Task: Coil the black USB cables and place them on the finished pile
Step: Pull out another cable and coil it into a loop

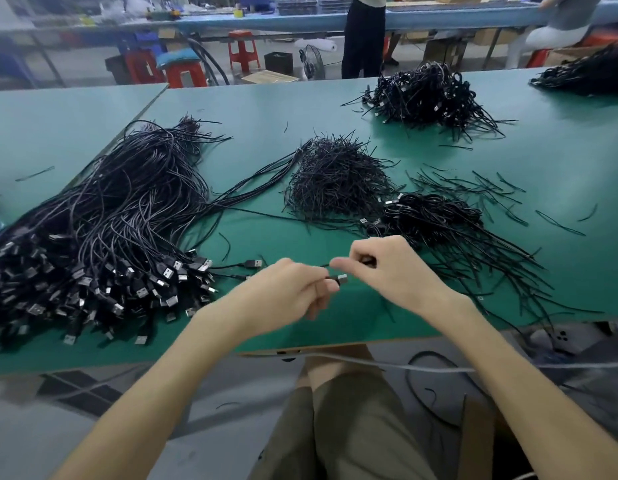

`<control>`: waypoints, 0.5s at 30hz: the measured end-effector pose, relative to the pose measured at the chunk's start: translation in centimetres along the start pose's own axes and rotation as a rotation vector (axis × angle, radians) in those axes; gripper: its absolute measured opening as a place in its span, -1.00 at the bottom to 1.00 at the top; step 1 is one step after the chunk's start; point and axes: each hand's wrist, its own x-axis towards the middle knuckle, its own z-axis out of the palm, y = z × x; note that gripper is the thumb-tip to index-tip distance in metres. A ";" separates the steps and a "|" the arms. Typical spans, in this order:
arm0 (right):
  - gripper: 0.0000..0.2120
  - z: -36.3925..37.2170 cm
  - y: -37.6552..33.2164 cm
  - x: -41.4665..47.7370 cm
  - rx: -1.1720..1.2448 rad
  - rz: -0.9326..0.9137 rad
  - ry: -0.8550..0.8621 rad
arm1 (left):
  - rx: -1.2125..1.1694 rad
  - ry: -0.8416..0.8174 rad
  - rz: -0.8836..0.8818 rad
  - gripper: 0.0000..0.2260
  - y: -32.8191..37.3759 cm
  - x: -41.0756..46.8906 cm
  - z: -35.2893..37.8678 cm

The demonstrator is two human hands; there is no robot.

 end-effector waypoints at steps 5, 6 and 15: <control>-0.57 0.9 -1.9 0.4 0.415 0.025 0.059 | -0.209 0.432 -0.024 -0.80 -1.9 0.6 2.6; -0.57 1.3 -2.3 0.3 0.515 0.039 0.056 | -0.344 0.489 -0.020 -0.80 -1.7 0.8 3.2; -0.58 2.7 -4.0 0.3 0.619 -0.010 0.141 | -1.260 0.476 -0.006 -0.62 0.3 1.3 3.6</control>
